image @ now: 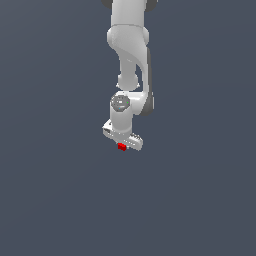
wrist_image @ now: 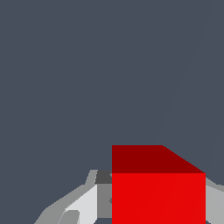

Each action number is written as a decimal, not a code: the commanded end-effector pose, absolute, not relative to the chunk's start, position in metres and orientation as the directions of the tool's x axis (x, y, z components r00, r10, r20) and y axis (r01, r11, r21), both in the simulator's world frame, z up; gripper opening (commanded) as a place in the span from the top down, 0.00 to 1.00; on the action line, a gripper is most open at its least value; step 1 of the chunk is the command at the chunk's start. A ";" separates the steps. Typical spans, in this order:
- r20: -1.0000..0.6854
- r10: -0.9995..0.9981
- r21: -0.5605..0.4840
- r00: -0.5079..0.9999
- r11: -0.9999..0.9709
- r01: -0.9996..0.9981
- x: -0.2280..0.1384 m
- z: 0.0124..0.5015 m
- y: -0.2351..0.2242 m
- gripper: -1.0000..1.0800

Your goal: Pick up the red cube and move it to a goal position.

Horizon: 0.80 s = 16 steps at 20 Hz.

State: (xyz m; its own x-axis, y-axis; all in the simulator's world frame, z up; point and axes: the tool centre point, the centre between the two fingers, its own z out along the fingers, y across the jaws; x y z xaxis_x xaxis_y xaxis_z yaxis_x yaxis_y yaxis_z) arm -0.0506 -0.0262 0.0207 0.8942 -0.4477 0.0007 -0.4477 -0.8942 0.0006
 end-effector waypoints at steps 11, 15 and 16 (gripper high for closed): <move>0.001 -0.448 0.001 0.894 -0.894 -0.448 -0.050 0.028 -0.025 1.00; 0.001 -0.448 0.001 0.894 -0.894 -0.448 -0.048 0.045 -0.024 1.00; 0.001 -0.448 0.001 0.894 -0.894 -0.448 -0.047 0.050 -0.024 1.00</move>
